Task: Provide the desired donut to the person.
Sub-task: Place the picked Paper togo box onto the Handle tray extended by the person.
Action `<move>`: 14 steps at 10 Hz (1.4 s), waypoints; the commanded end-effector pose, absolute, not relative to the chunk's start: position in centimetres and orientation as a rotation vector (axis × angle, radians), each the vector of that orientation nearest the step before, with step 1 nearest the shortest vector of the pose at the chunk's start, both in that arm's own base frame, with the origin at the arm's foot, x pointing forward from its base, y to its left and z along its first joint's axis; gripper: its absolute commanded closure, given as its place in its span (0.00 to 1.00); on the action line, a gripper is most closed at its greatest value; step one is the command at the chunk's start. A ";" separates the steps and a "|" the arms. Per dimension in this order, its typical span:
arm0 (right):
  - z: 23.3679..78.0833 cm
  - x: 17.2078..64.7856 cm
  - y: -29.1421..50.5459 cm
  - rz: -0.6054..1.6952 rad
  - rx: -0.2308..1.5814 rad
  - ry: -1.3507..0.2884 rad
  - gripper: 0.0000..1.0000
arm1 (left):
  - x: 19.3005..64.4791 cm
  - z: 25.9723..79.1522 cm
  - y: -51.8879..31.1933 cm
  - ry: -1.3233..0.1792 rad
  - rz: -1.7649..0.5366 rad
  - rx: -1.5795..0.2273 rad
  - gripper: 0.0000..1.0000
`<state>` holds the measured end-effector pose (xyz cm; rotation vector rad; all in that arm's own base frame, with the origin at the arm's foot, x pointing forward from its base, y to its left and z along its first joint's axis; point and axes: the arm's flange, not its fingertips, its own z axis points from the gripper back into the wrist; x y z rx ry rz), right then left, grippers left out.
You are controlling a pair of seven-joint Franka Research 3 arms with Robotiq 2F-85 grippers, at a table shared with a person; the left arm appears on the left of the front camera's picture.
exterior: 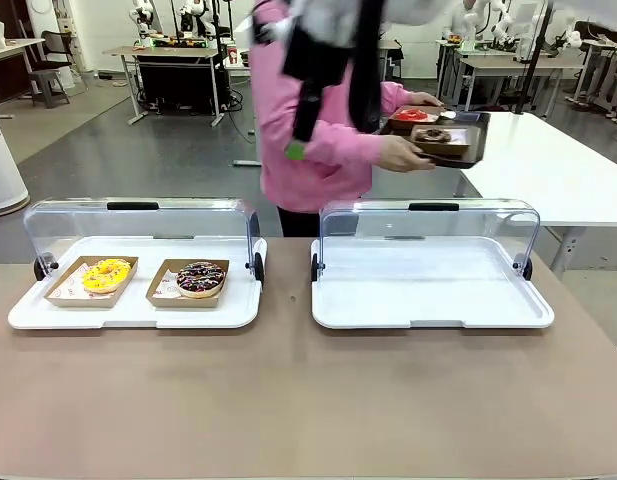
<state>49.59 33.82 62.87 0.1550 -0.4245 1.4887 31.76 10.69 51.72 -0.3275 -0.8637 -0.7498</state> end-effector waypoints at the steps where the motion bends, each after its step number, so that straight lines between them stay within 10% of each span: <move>1: 60.6 43.2 21.6 1.414 0.348 -0.568 0.00 | 31.7 51.8 10.6 -0.864 -0.736 -0.343 0.00; 7: 52.0 40.1 1.9 1.014 0.481 -0.797 0.00 | 31.7 51.8 10.6 -0.864 -0.736 -0.343 0.00; 14: 50.2 41.8 -3.3 1.051 0.475 -0.824 0.00 | 31.7 51.8 10.6 -0.864 -0.736 -0.343 0.00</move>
